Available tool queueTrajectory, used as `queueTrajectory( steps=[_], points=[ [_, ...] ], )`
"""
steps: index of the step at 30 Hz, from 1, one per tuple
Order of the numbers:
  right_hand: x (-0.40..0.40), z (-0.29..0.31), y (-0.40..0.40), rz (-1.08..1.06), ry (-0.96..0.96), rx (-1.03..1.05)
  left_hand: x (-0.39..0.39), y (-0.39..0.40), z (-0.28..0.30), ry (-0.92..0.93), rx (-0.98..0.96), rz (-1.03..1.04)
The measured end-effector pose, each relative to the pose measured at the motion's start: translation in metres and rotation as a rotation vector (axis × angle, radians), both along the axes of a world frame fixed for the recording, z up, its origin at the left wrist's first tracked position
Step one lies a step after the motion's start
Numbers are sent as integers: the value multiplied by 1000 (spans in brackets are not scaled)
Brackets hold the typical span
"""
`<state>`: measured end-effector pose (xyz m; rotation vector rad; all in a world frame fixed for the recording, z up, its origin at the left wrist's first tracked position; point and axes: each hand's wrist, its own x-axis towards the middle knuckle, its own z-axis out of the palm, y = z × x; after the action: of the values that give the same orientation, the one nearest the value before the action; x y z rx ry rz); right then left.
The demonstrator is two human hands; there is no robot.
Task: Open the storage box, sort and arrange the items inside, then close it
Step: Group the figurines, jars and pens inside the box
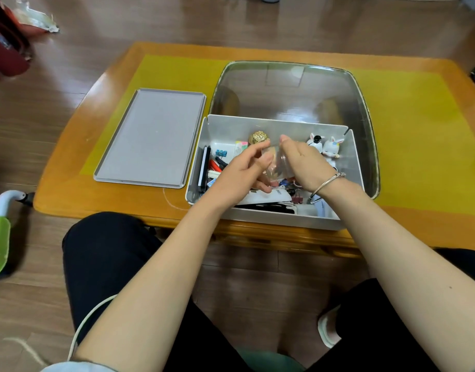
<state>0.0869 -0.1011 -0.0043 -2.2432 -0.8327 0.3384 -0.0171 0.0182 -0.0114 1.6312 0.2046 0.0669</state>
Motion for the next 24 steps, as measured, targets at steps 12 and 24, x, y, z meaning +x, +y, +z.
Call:
queueTrajectory(
  steps=[12,24],
  points=[
    [3,-1,-5,-34,305,44,3,-3,8,-104,223,-46],
    [9,-8,-35,190,-210,78,4,10,-4,99,-11,21]
  ],
)
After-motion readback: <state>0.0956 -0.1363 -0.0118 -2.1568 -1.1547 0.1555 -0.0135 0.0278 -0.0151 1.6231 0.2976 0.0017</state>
